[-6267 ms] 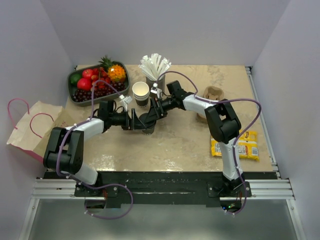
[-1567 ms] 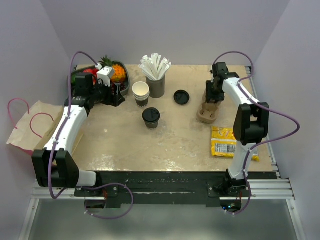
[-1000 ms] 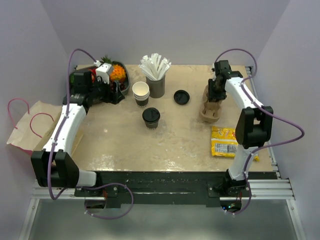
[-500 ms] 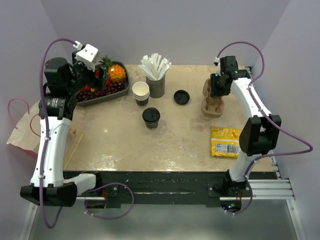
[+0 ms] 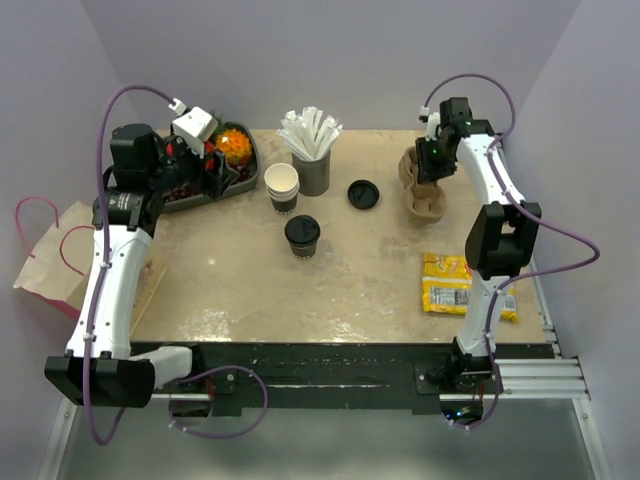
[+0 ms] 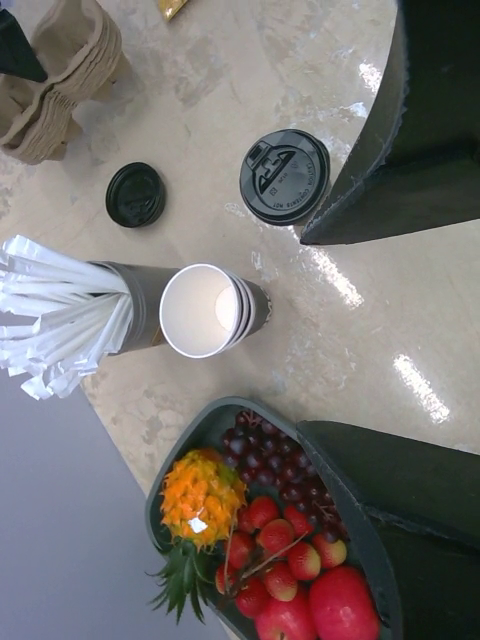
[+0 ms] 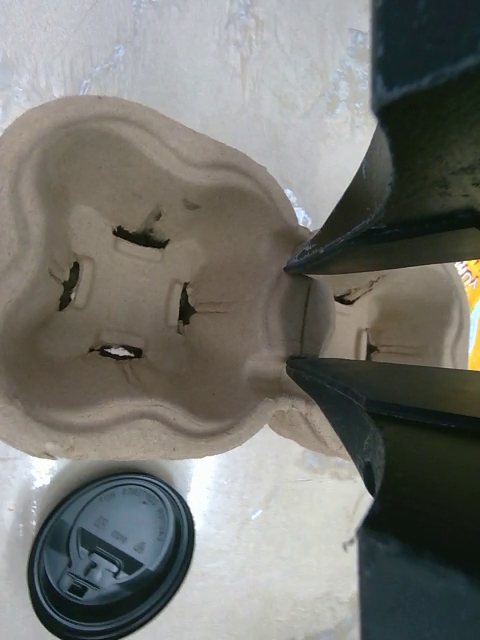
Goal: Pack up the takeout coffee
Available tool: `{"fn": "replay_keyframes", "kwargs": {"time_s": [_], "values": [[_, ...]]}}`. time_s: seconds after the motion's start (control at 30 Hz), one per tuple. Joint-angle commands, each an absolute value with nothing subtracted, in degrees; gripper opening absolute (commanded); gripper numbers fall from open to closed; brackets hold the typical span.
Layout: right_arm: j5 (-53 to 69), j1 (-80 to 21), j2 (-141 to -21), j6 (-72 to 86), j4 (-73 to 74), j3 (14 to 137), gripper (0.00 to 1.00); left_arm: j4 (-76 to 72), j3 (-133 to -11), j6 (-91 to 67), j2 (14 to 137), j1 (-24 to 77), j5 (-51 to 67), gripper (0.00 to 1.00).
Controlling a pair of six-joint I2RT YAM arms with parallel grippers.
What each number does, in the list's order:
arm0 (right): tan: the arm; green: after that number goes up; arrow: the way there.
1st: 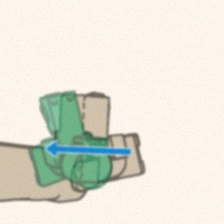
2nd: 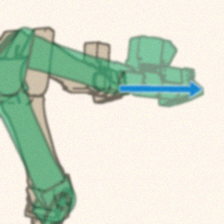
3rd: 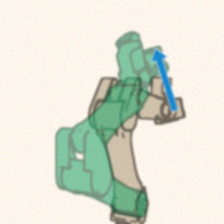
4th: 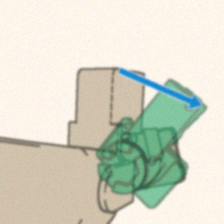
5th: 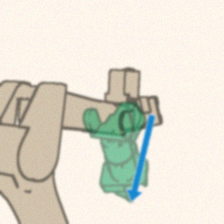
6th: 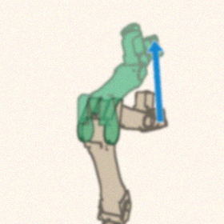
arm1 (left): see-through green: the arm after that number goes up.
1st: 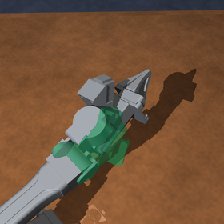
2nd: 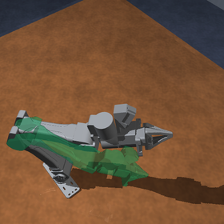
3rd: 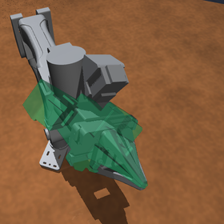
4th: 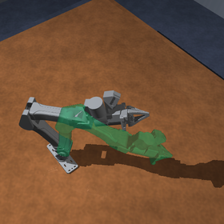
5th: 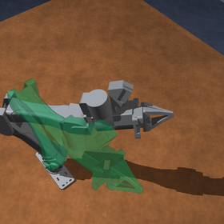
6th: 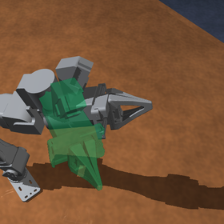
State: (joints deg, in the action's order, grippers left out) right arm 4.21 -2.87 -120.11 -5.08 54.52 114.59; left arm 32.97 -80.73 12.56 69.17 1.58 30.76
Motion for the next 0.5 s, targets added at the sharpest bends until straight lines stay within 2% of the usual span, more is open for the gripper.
{"fn": "replay_keyframes", "kwargs": {"time_s": [0.0,0.07,0.13,0.17,0.23,0.47], "values": [[8.09,-2.11,-115.84,-6.68,56.24,116.19,0.0,31.55,-80.07,11.16,68.38,1.67,34.1,0.75],[9.05,-1.93,-114.97,-6.68,56.43,115.06,0.0,31.29,-79.72,11.07,68.47,1.58,34.54,0.75],[2.06,-2.98,-114.53,-9.49,55.82,113.74,0.0,31.03,-79.63,10.29,68.9,1.41,35.41,0.75],[2.72,-2.9,-115.13,-10.45,56.94,113.73,0.0,30.76,-79.72,9.85,69.08,1.32,35.68,0.75],[5.27,-2.37,-118.72,-14.05,62.2,119.42,0.0,30.32,-79.72,8.7,69.52,1.06,36.3,0.75],[-0.51,-3.6,-118.39,-21.26,63.72,122.7,0.0,29.1,-79.02,6.86,70.22,0.97,37.18,0.75]]}}
